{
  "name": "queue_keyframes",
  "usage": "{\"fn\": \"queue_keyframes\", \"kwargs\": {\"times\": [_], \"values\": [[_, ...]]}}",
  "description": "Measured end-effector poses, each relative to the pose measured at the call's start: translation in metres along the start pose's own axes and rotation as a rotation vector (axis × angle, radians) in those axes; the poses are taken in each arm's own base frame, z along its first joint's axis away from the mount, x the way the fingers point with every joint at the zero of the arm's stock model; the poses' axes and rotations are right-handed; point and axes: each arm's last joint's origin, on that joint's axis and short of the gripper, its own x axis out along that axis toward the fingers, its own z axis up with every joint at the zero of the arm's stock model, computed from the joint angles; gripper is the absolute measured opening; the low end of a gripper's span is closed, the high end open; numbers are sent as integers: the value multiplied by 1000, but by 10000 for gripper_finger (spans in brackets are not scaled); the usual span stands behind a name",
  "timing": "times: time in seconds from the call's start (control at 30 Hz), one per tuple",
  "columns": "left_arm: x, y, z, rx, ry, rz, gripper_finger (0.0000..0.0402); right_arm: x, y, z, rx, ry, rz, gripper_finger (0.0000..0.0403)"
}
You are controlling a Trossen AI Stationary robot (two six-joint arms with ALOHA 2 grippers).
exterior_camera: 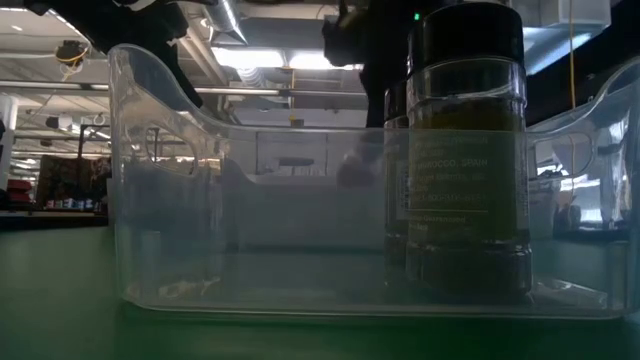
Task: Sort spices by type
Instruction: Put the brown seasoning bottle into the bottom white bin
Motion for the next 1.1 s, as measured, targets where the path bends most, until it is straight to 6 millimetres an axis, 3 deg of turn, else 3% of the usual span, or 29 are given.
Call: {"fn": "queue_keyframes", "kwargs": {"times": [0.27,0.43,0.87,1.1], "values": [[0,0,0,-1,0,0,306,23,-4,-1,-22,54,-76,181],[0,0,0,-1,-1,0,306,27,-9,-3,-25,74,-130,181],[0,0,0,-33,0,-1,306,40,-4,-4,-49,105,-72,182],[0,0,0,-28,3,0,306,42,-3,-4,-36,106,-63,224]]}}
